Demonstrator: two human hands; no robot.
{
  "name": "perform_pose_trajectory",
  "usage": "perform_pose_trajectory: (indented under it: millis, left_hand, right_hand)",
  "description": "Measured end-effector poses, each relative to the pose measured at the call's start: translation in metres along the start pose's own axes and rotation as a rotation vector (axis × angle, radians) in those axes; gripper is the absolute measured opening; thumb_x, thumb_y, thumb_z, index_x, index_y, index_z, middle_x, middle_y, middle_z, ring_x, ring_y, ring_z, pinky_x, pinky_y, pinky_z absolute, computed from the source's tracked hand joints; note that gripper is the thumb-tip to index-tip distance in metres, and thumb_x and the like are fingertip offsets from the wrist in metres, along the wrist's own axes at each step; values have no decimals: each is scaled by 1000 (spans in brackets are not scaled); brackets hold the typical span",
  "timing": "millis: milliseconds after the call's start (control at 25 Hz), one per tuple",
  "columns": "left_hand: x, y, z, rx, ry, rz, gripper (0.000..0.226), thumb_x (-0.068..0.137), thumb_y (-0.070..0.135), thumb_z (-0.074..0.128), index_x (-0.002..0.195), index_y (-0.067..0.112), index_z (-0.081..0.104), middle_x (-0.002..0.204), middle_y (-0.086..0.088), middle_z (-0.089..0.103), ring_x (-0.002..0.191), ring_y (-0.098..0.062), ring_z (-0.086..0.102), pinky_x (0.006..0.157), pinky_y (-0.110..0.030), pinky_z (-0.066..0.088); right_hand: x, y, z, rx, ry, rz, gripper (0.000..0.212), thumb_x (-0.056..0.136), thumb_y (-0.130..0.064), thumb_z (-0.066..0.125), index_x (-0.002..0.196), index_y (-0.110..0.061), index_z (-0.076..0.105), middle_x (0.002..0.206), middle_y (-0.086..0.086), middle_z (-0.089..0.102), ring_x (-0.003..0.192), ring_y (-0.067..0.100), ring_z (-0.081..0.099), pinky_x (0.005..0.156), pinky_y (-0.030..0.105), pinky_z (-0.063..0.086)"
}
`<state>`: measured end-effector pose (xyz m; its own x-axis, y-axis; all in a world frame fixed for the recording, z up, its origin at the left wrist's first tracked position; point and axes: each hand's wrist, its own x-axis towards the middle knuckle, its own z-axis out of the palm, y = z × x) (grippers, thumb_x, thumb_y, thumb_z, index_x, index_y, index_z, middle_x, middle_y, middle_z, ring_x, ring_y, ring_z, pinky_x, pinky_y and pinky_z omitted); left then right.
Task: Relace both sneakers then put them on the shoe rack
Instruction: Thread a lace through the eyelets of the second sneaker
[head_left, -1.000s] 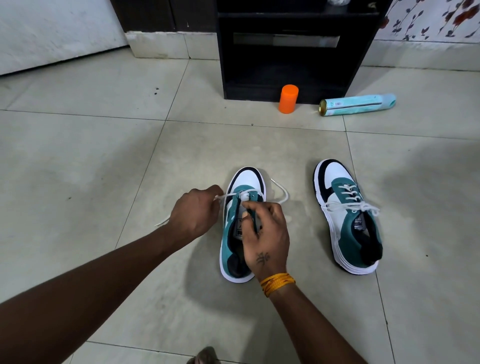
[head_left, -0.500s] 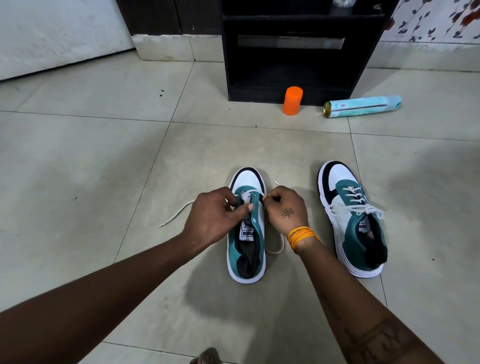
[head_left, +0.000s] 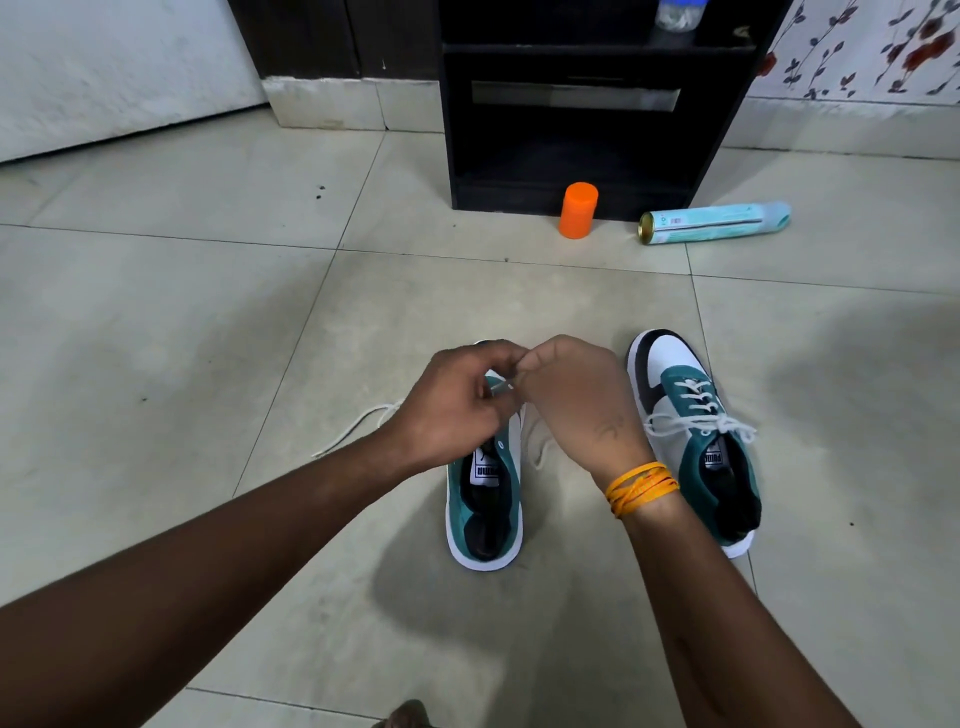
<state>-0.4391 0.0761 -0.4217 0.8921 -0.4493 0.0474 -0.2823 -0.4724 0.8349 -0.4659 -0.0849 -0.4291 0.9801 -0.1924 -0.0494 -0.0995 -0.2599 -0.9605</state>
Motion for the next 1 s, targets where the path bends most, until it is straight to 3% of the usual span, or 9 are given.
perform_pose_trajectory:
  millis: [160,240,320,440,560,640,760,880,1000]
  left_hand:
    - [3,-25,-32,295,99,89,7,91,16,76,90,23,76,82,10,68,67,-2,60,65,-31,50]
    - [7,-44,-59,511,169,-57,6,91,24,74,91,30,76,91,10,69,77,-11,65,71,-36,53]
    - [9,-52,-78,734,35,-210,13,92,27,74,104,31,76,107,6,71,93,-20,67,81,-36,53]
    - [5,-28,-72,395,-108,-127,43,93,11,73,132,28,69,119,15,72,81,-15,65,78,-22,53]
    - [-2,1,-46,-151,-216,-154,39,97,6,70,132,22,68,105,7,74,66,-20,67,59,-32,56]
    - [-3,0,-45,-151,-254,-160,17,97,13,74,114,15,75,85,-9,70,64,-19,63,58,-33,54]
    - [5,-22,-76,164,-148,-286,16,96,27,74,88,14,78,67,5,64,65,-16,60,61,-29,51]
    - [6,-32,-91,771,-130,-319,14,95,29,67,104,30,77,102,12,74,91,-15,68,75,-27,49]
    - [2,-13,-67,102,-246,-294,39,97,10,66,132,28,69,121,9,74,70,-11,69,73,-25,56]
  right_hand:
    - [-7,-5,-9,143,30,91,13,84,4,69,84,-8,72,81,23,70,62,20,65,66,39,59]
    - [-9,-4,-9,152,40,118,14,85,5,68,85,-9,73,84,25,70,60,20,63,66,41,59]
    - [-11,-5,-7,154,25,126,13,85,3,69,88,-8,73,85,24,69,57,20,60,64,39,57]
    - [-14,-7,2,168,-27,114,11,87,0,70,90,-9,75,82,19,70,57,18,60,59,32,56]
    - [-16,-10,11,195,-46,76,8,90,-2,73,90,-10,74,75,7,69,55,14,61,55,24,52]
    - [-17,-10,11,223,-48,84,5,90,-3,74,92,-8,74,74,5,69,54,14,62,55,23,52]
    - [-19,-6,3,228,-31,121,6,90,-2,75,91,-8,76,76,12,70,55,15,61,55,23,53]
    - [-21,-4,3,218,-2,143,8,89,-3,74,90,-10,77,81,18,72,56,17,61,57,27,56]
    - [-20,-8,12,213,-26,119,8,90,-3,74,90,-11,77,77,13,72,54,17,62,57,27,56]
